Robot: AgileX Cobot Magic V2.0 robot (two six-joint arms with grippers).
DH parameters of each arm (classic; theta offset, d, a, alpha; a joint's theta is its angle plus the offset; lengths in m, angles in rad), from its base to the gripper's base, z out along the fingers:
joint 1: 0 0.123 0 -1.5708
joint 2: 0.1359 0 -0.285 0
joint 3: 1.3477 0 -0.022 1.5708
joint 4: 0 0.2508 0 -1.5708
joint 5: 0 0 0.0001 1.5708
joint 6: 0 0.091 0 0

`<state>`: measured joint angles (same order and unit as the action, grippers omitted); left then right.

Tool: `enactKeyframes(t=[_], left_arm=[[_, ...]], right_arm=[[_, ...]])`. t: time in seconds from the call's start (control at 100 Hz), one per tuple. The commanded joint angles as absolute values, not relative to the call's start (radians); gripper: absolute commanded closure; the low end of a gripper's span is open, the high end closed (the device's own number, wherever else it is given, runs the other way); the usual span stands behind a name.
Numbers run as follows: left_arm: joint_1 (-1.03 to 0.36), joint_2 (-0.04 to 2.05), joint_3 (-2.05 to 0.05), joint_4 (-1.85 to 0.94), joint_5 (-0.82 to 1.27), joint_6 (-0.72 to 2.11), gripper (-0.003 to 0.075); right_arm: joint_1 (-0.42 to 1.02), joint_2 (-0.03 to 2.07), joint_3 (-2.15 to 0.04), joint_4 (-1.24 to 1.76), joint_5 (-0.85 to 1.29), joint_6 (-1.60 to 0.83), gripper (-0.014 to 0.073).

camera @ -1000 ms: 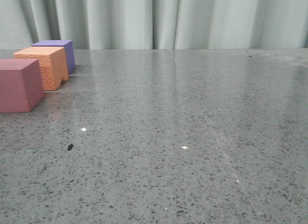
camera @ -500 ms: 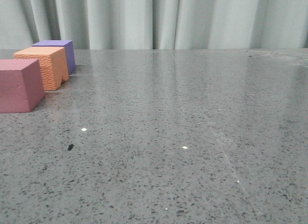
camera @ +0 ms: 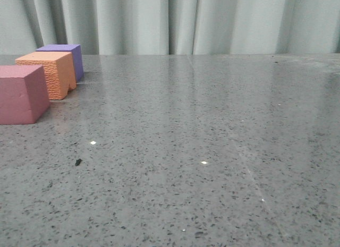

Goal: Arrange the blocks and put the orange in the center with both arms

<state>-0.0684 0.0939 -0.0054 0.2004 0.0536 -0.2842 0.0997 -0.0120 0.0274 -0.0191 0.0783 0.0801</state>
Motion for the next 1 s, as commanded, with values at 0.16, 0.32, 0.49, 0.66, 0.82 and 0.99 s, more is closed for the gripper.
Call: enactKeyframes(t=[0.16, 0.32, 0.49, 0.66, 0.82, 0.99], left_arm=[[-0.066, 0.047, 0.051, 0.182, -0.019, -0.268, 0.073], [-0.066, 0.033, 0.051, 0.182, -0.024, -0.25, 0.073], [-0.066, 0.001, 0.051, 0.182, -0.033, -0.233, 0.073], [-0.066, -0.036, 0.051, 0.182, -0.043, -0.233, 0.073], [-0.066, -0.036, 0.051, 0.181, -0.043, -0.233, 0.073], [-0.066, -0.036, 0.051, 0.181, -0.041, -0.233, 0.073]], right_arm=[[0.097, -0.029, 0.014, -0.018, 0.0, 0.072, 0.0661], [0.097, -0.029, 0.014, -0.018, 0.0, 0.072, 0.0661], [0.097, -0.029, 0.014, -0.018, 0.0, 0.072, 0.0661], [0.097, -0.029, 0.014, -0.018, 0.0, 0.072, 0.0661], [0.097, -0.029, 0.014, -0.018, 0.0, 0.072, 0.0661], [0.097, -0.029, 0.014, -0.018, 0.0, 0.072, 0.0661]])
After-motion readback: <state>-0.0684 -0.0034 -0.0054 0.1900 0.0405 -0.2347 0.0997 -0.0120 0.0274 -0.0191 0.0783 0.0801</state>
